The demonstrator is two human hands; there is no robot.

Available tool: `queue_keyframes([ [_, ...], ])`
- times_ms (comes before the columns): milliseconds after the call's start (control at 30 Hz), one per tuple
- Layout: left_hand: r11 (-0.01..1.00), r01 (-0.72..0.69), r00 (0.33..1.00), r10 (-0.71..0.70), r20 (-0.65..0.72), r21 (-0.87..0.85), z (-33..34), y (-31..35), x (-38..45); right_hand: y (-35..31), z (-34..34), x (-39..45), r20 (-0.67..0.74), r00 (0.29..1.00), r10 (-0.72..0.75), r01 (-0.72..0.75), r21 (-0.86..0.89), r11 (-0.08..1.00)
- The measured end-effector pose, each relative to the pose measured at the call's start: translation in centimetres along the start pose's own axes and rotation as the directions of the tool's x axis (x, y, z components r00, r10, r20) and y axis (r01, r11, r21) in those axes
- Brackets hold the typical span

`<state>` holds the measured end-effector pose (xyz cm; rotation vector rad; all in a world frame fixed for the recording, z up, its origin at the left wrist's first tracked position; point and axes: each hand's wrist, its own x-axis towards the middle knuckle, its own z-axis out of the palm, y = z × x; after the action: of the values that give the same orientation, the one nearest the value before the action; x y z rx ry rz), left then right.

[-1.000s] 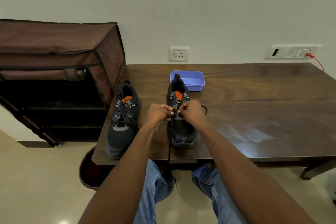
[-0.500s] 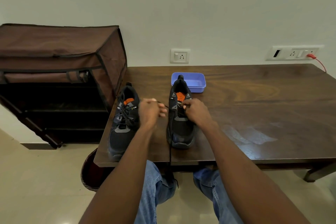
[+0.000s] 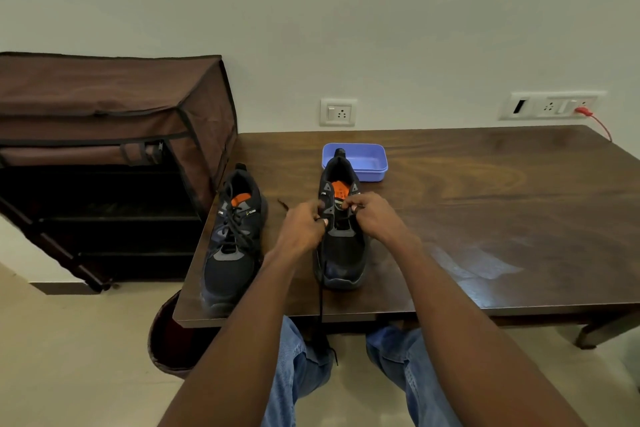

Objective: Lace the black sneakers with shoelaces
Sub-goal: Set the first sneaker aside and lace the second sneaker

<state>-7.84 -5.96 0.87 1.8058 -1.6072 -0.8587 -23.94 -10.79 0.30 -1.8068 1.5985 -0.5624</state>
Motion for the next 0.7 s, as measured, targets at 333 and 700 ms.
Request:
queue_keyframes([
  [333,0.758,-0.230,0.410,-0.493,-0.767,-0.610,-4.8,-1.7,0.1,0.5,-0.3,0.1,-0.010,0.999,0.040,-0.040,0.039,0.998],
  [700,0.999,-0.028,0.997,0.031,-0.067,0.044,-0.4,-0.6,0.3,0.1,0.2,0.1,-0.024,0.999,0.026,-0.026,-0.017,1.000],
])
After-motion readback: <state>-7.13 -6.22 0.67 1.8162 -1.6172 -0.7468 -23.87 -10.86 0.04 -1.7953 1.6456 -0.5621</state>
